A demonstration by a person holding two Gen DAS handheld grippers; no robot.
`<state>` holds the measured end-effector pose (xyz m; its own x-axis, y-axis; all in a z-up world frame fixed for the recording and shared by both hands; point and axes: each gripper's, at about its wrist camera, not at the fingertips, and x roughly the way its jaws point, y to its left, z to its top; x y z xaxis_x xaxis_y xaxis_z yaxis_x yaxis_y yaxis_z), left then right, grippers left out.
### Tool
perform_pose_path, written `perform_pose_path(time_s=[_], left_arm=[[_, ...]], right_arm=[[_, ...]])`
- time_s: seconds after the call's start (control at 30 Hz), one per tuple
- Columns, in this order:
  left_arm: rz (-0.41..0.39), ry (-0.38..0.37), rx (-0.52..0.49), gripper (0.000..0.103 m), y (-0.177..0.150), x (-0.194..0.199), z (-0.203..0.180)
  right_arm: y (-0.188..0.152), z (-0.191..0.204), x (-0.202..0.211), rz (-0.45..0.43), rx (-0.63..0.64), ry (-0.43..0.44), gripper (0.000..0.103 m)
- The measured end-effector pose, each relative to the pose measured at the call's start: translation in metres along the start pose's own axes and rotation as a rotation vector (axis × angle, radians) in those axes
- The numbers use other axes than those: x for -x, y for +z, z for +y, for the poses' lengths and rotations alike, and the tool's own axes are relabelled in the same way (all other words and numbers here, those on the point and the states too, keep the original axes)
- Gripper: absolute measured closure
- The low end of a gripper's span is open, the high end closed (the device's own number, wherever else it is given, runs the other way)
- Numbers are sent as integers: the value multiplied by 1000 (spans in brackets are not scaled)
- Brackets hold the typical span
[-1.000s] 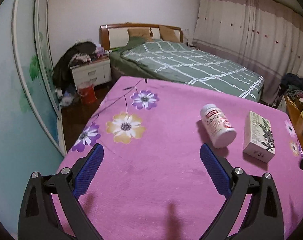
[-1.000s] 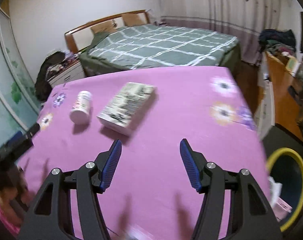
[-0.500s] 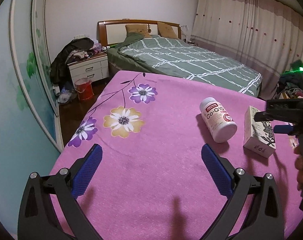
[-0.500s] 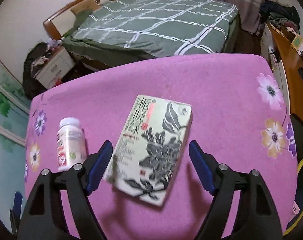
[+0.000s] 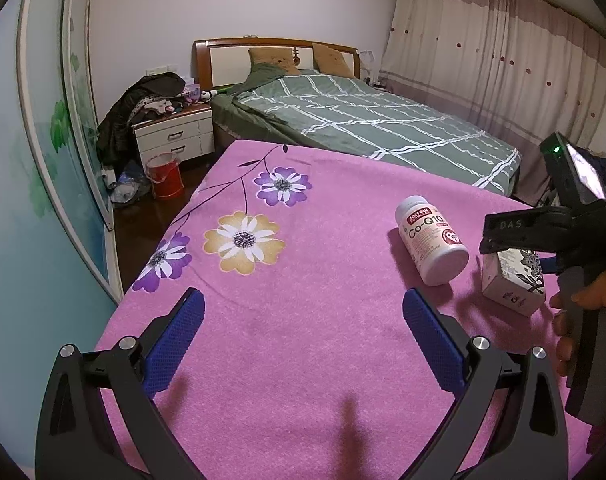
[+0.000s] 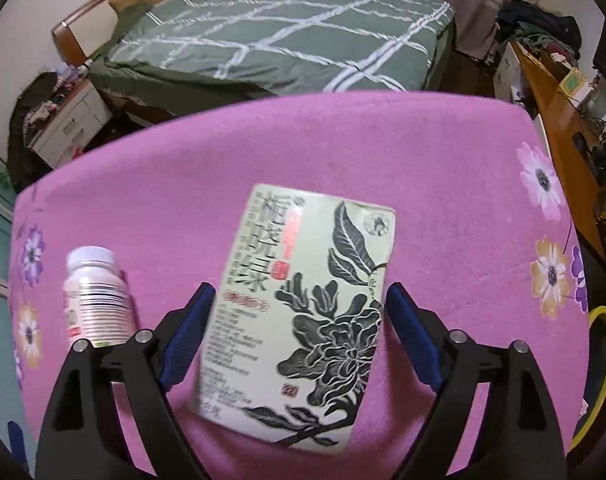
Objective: Collect trash
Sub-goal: 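Move the right gripper to the patterned tea box and grasp it, then carry the tea box over the yellow bin and open the right gripper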
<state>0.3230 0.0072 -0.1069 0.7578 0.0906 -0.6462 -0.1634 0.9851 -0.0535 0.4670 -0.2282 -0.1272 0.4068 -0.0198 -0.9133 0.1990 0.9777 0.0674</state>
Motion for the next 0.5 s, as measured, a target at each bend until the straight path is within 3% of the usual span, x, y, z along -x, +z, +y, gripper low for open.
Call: perform_pose_path(time_s=[0.23,0.5], left_arm=[[-9,6,-9,5,-1,1,-2],[-14,0,-29,5,-2,4,-7]], right_arm=[[-5,-11,1,-26,34,1,30],[-46,-45,34,-123,53,43,35]])
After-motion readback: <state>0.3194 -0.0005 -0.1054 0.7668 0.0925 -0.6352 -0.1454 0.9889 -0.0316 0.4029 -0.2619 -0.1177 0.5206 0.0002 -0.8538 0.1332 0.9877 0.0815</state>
